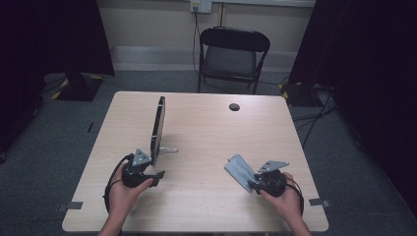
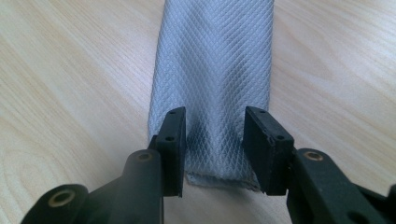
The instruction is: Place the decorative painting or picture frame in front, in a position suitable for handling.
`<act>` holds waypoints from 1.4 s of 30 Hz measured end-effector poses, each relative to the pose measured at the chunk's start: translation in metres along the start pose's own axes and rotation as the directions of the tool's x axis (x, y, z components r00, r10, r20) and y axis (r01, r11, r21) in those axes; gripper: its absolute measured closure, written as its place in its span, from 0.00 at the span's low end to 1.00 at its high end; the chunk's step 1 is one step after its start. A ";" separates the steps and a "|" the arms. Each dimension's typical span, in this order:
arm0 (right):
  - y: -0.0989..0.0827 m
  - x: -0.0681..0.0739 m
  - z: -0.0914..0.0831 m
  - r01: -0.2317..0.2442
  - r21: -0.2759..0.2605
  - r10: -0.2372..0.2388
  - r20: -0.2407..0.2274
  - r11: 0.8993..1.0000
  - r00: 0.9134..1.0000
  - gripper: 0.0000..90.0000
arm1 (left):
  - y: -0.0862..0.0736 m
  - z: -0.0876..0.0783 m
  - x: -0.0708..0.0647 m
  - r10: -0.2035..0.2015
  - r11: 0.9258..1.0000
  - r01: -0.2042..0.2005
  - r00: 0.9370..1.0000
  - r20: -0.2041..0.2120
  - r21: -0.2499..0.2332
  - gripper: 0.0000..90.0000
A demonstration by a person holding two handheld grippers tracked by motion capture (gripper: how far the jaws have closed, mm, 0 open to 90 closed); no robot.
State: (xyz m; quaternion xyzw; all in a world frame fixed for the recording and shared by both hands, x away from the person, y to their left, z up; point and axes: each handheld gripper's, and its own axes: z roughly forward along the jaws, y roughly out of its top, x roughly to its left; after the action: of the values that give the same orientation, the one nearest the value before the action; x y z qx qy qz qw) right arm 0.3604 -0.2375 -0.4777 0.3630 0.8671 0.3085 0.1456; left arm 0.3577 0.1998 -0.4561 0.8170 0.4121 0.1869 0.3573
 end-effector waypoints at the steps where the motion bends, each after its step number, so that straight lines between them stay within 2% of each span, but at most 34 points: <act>1: -0.001 -0.001 0.000 -0.015 -0.006 0.015 -0.008 1.000 1.000 0.67 | 0.001 0.001 -0.001 0.005 1.000 -0.005 1.000 0.003 0.000 0.34; 7: 0.000 0.001 0.000 -0.004 0.000 0.004 0.003 1.000 1.000 0.67 | 0.006 0.005 -0.009 0.026 1.000 -0.026 0.999 0.022 0.004 0.34; 8: 0.000 0.001 0.000 -0.001 0.001 0.001 0.002 1.000 1.000 0.67 | 0.007 0.006 -0.011 0.016 1.000 -0.016 1.000 0.021 -0.006 0.34; 9: 0.000 0.000 0.000 -0.004 0.000 0.004 0.001 1.000 1.000 0.67 | 0.007 0.006 -0.011 0.033 0.999 -0.033 0.999 0.018 0.001 0.34; 11: -0.001 0.000 0.000 -0.003 -0.002 0.003 0.001 1.000 1.000 0.66 | 0.008 0.009 -0.015 0.021 1.000 -0.021 1.000 0.023 0.000 0.34; 15: -0.001 0.001 0.000 0.002 -0.002 -0.002 0.004 1.000 1.000 0.66 | 0.011 0.014 -0.022 0.044 0.999 -0.045 0.998 0.036 0.007 0.34; 17: -0.001 0.001 0.000 0.002 -0.002 -0.002 0.004 1.000 1.000 0.66 | 0.011 0.018 -0.025 0.033 0.999 -0.034 0.999 0.035 0.009 0.35; 18: -0.001 0.001 0.000 0.001 -0.003 -0.001 0.004 1.000 1.000 0.66 | 0.012 0.019 -0.025 0.045 0.999 -0.046 0.998 0.034 0.015 0.35; 20: -0.001 0.001 0.000 0.001 -0.003 -0.001 0.004 1.000 1.000 0.66 | 0.013 0.021 -0.027 0.037 0.999 -0.038 0.998 0.047 0.010 0.35; 22: -0.001 0.001 0.000 0.004 -0.002 -0.004 0.004 1.000 1.000 0.66 | 0.015 0.024 -0.028 0.045 0.999 -0.046 0.998 0.052 0.016 0.35; 24: -0.001 0.001 0.000 0.000 -0.004 0.000 0.003 1.000 1.000 0.66 | 0.017 0.026 -0.029 0.060 0.998 -0.061 0.997 0.047 0.019 0.35; 25: -0.001 0.001 0.000 0.002 -0.005 -0.002 0.004 1.000 1.000 0.66 | 0.017 0.028 -0.031 0.053 0.998 -0.053 0.997 0.054 0.014 0.35; 29: 0.000 0.002 0.000 0.008 0.001 -0.008 0.008 1.000 1.000 0.66 | 0.022 0.032 -0.035 0.069 0.997 -0.070 0.997 0.047 0.017 0.33; 30: 0.000 0.001 0.000 0.008 0.000 -0.008 0.008 1.000 1.000 0.66 | 0.023 0.034 -0.036 0.070 0.997 -0.072 0.996 0.060 0.020 0.33; 31: -0.001 0.001 0.000 0.007 -0.001 -0.007 0.006 1.000 1.000 0.66 | 0.024 0.036 -0.039 0.056 0.998 -0.057 0.996 0.067 0.016 0.34; 33: -0.001 0.001 0.000 0.008 -0.004 -0.008 0.005 1.000 1.000 0.66 | 0.028 0.040 -0.040 0.086 0.996 -0.088 0.995 0.057 0.023 0.34; 36: -0.001 0.001 0.000 0.005 -0.004 -0.005 0.004 1.000 1.000 0.66 | 0.032 0.046 -0.043 0.074 0.997 -0.076 0.994 0.076 0.018 0.34; 42: -0.001 0.001 0.000 0.010 -0.003 -0.010 0.005 1.000 1.000 0.66 | 0.045 0.061 -0.046 0.096 0.995 -0.099 0.992 0.086 0.025 0.34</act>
State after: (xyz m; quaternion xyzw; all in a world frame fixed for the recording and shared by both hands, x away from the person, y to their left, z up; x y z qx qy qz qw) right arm 0.3589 -0.2373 -0.4783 0.3593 0.8680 0.3082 0.1496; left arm 0.3913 0.1186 -0.4649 0.8484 0.3589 0.1635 0.3530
